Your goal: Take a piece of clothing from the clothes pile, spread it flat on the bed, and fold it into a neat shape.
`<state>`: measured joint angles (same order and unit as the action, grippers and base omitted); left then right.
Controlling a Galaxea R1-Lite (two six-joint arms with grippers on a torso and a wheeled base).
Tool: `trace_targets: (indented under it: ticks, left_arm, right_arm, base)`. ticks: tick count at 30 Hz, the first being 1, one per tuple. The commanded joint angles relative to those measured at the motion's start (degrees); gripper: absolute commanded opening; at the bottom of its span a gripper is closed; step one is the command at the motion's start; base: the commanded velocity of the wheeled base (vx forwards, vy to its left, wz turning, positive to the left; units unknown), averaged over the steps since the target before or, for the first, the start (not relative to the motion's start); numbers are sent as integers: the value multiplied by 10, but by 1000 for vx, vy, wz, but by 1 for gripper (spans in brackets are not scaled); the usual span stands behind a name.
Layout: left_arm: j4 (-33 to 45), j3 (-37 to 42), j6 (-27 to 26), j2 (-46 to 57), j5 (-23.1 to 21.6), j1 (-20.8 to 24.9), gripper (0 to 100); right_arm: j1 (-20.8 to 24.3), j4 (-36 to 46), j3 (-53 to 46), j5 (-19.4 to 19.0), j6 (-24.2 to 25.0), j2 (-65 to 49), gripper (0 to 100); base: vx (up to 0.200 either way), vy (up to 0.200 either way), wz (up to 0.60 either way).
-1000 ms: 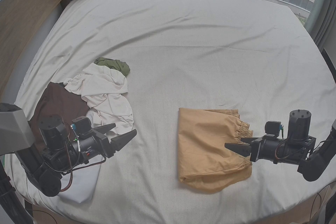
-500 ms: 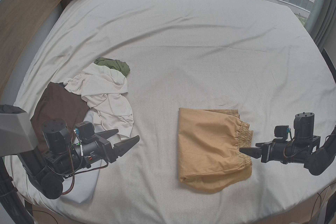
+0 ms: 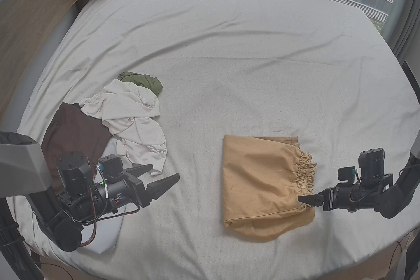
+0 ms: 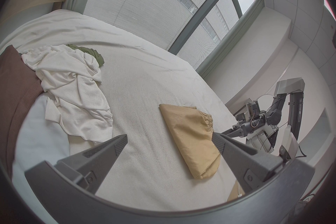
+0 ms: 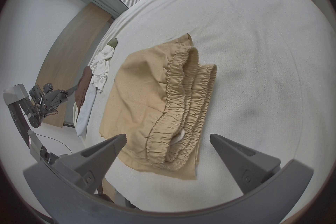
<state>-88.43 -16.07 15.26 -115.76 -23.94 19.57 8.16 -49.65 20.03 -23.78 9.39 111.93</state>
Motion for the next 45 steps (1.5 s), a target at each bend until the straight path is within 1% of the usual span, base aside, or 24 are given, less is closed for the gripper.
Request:
trace_targets:
  ticks: [1, 5, 11, 13, 16, 17, 18, 21, 22, 23, 25, 33, 34, 45]
  left_arm:
    - [0, -1, 0, 0, -1, 0, 100]
    - [0, -2, -1, 1, 0, 0, 100]
    - [0, -3, -1, 2, 0, 0, 100]
    - [0, -3, -1, 4, 0, 0, 100]
    - [0, -3, -1, 4, 0, 0, 100]
    - [0, -3, -1, 4, 0, 0, 100]
    - [0, -3, -1, 4, 0, 0, 100]
    - [0, -3, -1, 3, 0, 0, 100]
    - [0, -3, -1, 3, 0, 0, 100]
    - [0, -3, -1, 4, 0, 0, 100]
    - [0, -3, -1, 4, 0, 0, 100]
    - [0, -3, -1, 3, 0, 0, 100]
    - [0, -3, -1, 3, 0, 0, 100]
    - [0, -2, -1, 2, 0, 1, 100]
  right_arm:
    - [2, -4, 7, -1, 1, 42, 100]
    - [14, -4, 17, -11, 5, 55, 100]
    - [31, -7, 34, -12, 13, 95, 100]
    - [38, -19, 40, -14, 26, 102, 100]
    - [56, -49, 40, -36, 56, 103, 100]
    - [59, -57, 40, -39, 63, 103, 100]
    - [69, -82, 38, -42, 84, 106, 100]
    - [78, -120, 38, -42, 105, 122, 100]
    - [78, -120, 38, -42, 105, 122, 100]
    - [79, -149, 33, -42, 111, 137, 100]
    - [79, -165, 33, -41, 111, 148, 100]
    - [79, -171, 33, -40, 114, 152, 100]
    - [79, -171, 33, -40, 114, 152, 0]
    - [79, -171, 31, -39, 113, 152, 0]
  base:
    - [0, 0, 0]
    - [0, 0, 0]
    - [0, 0, 0]
    - [0, 0, 0]
    - [0, 0, 0]
    - [0, 0, 0]
    - [0, 0, 0]
    - [0, 0, 0]
    - [0, 0, 0]
    - [0, 0, 0]
    - [0, 0, 0]
    - [0, 0, 0]
    - [0, 0, 0]
    - [0, 0, 0]
